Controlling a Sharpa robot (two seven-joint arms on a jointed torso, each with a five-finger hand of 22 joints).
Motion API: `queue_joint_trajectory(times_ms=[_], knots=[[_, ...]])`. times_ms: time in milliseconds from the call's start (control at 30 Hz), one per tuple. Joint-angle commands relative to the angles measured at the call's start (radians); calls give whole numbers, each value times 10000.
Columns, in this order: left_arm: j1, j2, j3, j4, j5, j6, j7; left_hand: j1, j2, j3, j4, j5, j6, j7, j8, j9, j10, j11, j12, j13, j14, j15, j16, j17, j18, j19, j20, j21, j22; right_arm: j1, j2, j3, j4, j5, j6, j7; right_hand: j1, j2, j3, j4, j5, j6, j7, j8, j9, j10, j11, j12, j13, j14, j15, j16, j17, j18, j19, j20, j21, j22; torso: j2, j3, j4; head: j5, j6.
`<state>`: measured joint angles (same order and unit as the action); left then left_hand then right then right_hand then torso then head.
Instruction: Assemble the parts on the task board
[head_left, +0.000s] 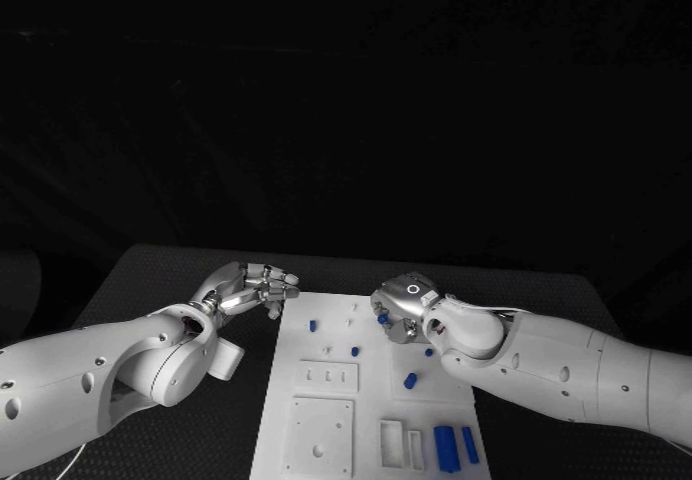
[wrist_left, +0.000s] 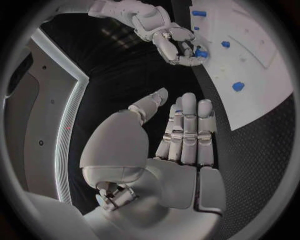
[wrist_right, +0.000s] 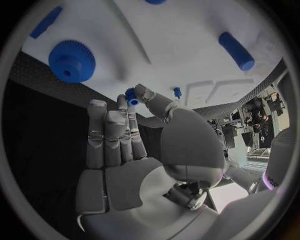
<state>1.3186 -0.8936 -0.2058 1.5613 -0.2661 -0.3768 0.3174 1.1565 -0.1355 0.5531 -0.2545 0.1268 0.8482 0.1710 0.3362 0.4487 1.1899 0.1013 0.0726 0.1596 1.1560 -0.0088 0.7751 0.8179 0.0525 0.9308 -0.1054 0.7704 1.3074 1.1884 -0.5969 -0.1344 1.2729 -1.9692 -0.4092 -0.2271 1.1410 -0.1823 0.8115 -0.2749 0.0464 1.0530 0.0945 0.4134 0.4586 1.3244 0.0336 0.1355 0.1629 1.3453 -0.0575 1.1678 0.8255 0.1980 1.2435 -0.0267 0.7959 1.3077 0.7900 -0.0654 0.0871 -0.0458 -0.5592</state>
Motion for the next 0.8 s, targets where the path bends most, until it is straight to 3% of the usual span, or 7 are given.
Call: queue_joint_trajectory(times_ms=[33,267,400,667,800], knots=[[17,44,10,3,54,71,88,-54,-23,21,50,37,-26,-13,-46,-12,-41,29,-51,-15,74,11,67,10,460,-31,-3,32,130,-4,137,32,-18,-470,-370,-664,-11,8,62,6,23,92,-34,37,427,489,-41,-35,36,-205,-249,36,-20,638,-40,-35,64,222,14,-7,28,16,31],[17,99,11,-41,54,46,88,-52,-24,23,48,38,-26,-13,-49,-12,-44,30,-52,-15,74,11,73,9,460,-31,-3,35,128,15,656,76,-401,-547,-482,-799,0,-47,134,-2,23,116,-45,27,447,499,-46,-53,70,-211,-255,41,-41,638,-47,-18,100,220,19,-17,39,38,70],[18,123,12,-46,54,41,90,-51,-22,24,48,39,-25,-14,-50,-12,-45,30,-52,-15,74,11,76,9,460,-30,-3,36,128,43,895,84,-651,-640,-511,-870,1,-57,158,3,23,118,-45,20,451,497,-44,-61,79,-212,-254,43,-49,638,-50,-12,109,218,34,-5,34,69,76],[18,178,12,-84,54,39,94,-49,-22,26,47,41,-23,-16,-52,-12,-47,30,-53,-16,73,11,83,8,460,-30,-3,40,126,71,1133,91,-842,-786,-599,-950,7,-80,198,6,23,124,-46,10,460,499,-44,-74,97,-213,-253,46,-61,638,-54,-4,125,216,40,-17,38,143,108],[18,184,13,-76,54,38,90,-49,-22,27,47,41,-22,-17,-53,-11,-48,29,-53,-16,73,11,85,7,460,-30,-3,41,125,83,1263,91,-962,-787,-624,-932,10,-94,218,9,23,130,-48,6,466,502,-44,-79,107,-213,-253,49,-67,638,-56,0,134,214,48,-33,69,134,101]])
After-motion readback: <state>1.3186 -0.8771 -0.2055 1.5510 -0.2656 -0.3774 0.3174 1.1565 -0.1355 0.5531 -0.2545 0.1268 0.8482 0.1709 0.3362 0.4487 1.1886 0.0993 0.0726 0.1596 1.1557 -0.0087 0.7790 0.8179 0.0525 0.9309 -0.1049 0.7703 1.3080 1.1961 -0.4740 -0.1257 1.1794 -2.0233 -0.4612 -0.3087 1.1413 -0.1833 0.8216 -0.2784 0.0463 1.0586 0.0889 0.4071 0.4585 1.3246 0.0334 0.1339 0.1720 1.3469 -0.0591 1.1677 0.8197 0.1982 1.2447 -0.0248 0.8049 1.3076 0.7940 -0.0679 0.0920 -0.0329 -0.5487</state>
